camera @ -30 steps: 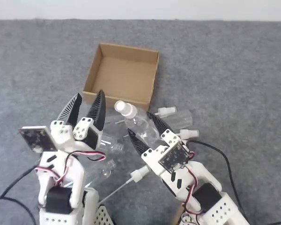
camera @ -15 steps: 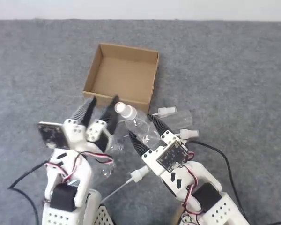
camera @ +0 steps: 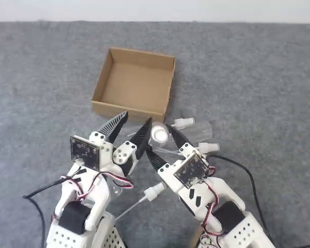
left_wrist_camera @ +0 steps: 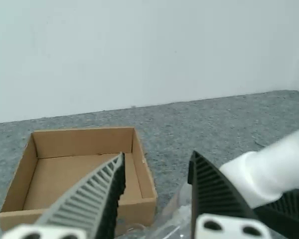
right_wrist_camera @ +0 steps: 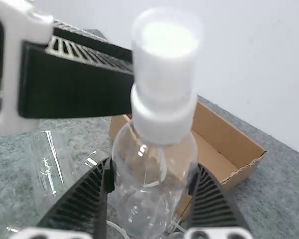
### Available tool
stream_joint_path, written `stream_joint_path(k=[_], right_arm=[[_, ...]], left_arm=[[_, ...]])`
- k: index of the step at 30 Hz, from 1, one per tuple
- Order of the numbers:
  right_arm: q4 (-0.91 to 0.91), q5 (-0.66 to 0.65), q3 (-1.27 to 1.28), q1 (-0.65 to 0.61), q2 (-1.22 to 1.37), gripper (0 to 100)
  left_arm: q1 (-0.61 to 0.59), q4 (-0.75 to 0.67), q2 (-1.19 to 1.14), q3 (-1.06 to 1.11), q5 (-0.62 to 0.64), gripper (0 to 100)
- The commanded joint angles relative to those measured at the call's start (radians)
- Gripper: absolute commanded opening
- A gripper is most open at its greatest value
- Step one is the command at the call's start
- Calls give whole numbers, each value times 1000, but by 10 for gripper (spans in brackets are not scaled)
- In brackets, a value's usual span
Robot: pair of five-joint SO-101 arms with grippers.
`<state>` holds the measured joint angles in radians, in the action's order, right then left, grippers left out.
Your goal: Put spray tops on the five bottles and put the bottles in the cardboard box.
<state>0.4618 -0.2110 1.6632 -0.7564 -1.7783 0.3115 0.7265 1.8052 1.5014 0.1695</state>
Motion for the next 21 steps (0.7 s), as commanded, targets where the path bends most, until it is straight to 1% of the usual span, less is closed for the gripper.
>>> stream_joint_path(k=[1, 4, 6, 13, 16, 19, 21], right_arm=[[1, -15, 20, -2, -39, 13], [1, -15, 20, -2, -39, 13], [1, -15, 20, -2, -39, 13], [1, -15, 20, 2, -39, 13], [1, -17, 20, 4, -39, 13], [1, -21, 20, 7, -38, 13], [1, -21, 20, 28, -38, 13]], left_arm=[[54, 41, 14, -19, -25, 195], [91, 95, 14, -41, -63, 195], [107, 106, 14, -45, -64, 195], [97, 106, 14, -51, -61, 195], [51, 109, 14, -70, -58, 195], [-20, 109, 14, -93, -54, 195], [-83, 109, 14, -113, -20, 195]])
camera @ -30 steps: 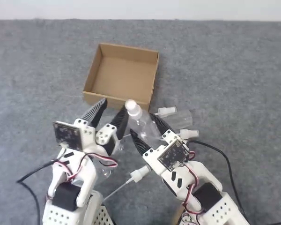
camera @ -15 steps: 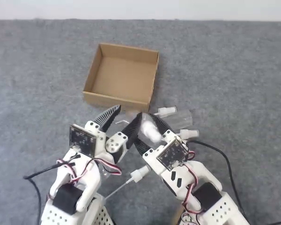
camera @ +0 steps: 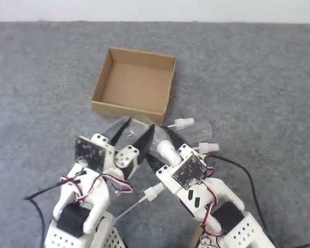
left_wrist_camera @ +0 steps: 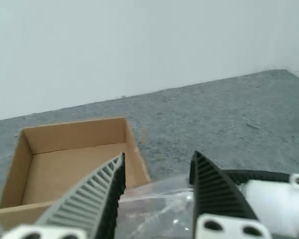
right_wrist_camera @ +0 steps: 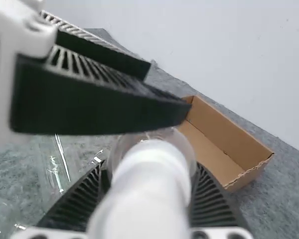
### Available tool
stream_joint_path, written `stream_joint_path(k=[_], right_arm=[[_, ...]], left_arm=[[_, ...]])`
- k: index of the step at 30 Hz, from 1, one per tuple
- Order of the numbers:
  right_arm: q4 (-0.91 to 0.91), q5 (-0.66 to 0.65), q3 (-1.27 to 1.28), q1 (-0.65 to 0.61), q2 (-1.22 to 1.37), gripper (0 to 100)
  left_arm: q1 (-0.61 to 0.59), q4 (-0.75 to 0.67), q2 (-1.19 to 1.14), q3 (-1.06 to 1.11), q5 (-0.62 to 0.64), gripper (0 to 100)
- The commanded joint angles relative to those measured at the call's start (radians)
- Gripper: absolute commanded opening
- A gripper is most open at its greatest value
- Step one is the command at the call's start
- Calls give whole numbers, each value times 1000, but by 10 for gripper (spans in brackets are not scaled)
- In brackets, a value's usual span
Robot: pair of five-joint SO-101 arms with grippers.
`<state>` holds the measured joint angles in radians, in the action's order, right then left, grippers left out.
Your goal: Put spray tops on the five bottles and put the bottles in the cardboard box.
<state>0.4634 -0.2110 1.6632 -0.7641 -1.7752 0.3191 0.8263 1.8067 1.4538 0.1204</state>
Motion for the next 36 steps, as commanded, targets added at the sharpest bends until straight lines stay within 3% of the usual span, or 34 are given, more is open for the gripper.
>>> stream_joint_path(k=[1, 6, 14, 21, 28, 36], right_arm=[[-1, -21, 17, 54, -41, 13], [-1, -17, 11, 125, -41, 13], [-1, -20, 11, 131, -41, 13], [-1, -21, 11, 133, -41, 13], [-1, -20, 12, 133, -41, 13], [-1, -20, 12, 133, -41, 13]], left_arm=[[-129, 9, 12, -77, 41, 195], [-284, 5, 5, -110, 55, 195], [-305, 43, -66, -188, 48, 174], [-315, 46, -502, -387, 46, 170], [-431, 46, -898, -588, 51, 170], [-442, 54, -1278, -788, 52, 170]])
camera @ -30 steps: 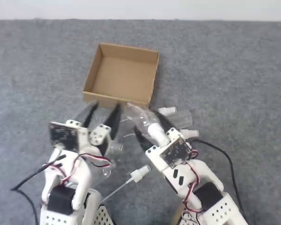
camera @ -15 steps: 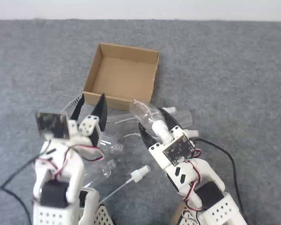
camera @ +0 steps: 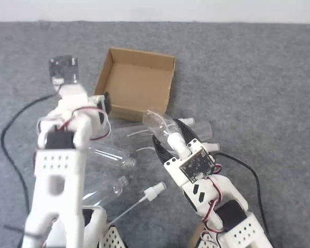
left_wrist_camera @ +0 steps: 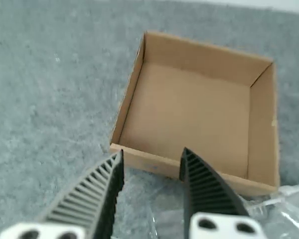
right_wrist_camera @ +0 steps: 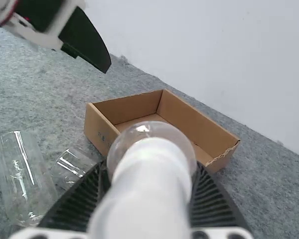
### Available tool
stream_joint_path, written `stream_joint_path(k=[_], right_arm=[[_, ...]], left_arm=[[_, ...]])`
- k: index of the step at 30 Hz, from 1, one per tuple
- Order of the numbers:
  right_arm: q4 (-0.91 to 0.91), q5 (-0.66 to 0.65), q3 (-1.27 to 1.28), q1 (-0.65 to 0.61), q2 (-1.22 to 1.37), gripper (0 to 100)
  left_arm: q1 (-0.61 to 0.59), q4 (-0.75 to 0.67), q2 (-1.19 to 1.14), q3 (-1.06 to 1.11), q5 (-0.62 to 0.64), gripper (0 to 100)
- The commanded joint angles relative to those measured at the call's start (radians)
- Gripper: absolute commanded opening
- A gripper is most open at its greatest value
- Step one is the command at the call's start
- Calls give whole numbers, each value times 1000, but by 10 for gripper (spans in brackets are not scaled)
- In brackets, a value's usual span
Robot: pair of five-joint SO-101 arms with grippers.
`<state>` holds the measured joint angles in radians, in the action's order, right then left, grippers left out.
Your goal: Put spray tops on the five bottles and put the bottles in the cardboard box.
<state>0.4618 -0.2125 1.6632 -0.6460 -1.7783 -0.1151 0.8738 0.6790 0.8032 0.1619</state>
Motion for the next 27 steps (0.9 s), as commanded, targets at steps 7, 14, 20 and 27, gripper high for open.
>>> stream_joint_path(k=[7, 14, 20, 27], right_arm=[[1, -20, 12, 13, -38, 13], [1, -20, 12, 13, -38, 13], [24, -17, -12, 31, -39, 13], [102, 29, -106, 162, -39, 13]], left_arm=[[-91, 8, -413, -300, 11, 170], [-86, 110, -605, -464, 8, 170], [-84, 173, -793, -608, 5, 167], [-49, 318, -974, -796, -72, 70]])
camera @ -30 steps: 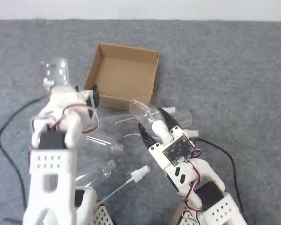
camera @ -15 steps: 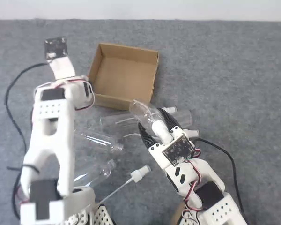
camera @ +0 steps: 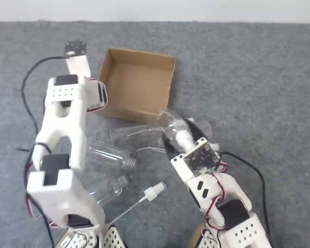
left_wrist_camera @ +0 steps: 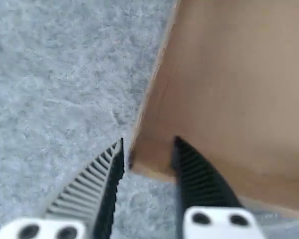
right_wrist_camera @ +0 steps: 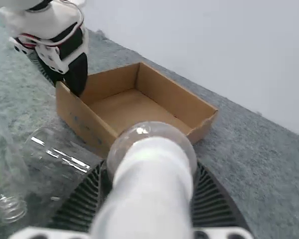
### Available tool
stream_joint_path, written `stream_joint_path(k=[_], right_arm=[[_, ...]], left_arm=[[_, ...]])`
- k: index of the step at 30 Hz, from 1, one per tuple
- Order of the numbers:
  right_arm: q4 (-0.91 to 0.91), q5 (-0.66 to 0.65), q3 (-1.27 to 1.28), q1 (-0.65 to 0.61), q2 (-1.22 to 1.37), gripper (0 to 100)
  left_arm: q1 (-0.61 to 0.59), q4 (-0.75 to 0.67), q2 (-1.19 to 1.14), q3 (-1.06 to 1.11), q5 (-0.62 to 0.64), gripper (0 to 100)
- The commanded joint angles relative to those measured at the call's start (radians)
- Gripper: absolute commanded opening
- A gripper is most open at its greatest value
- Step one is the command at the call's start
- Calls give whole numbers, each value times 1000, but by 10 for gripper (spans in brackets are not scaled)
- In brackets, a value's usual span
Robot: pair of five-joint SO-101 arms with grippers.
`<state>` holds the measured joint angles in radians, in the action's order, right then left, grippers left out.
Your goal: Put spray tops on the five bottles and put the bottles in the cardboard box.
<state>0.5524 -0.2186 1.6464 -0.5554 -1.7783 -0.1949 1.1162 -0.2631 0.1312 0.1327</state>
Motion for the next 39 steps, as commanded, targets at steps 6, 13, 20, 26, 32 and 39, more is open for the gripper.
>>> stream_joint_path(k=[6, 13, 20, 26, 32, 39], right_arm=[[-27, 115, -97, 171, -39, 13], [-41, 147, -97, 209, -38, 13], [-41, 147, -97, 209, -38, 13], [-41, 146, -97, 209, -38, 13], [-41, 144, -95, 205, -38, 13], [-45, 143, -94, 205, -38, 13]], left_arm=[[78, 121, -55, -154, -72, 32], [132, 187, -54, -154, -64, 28], [192, 218, -51, -125, -32, 35], [192, 229, -51, -124, -11, 101], [193, 275, -29, -122, 48, 167], [190, 296, 2, -122, 48, 169]])
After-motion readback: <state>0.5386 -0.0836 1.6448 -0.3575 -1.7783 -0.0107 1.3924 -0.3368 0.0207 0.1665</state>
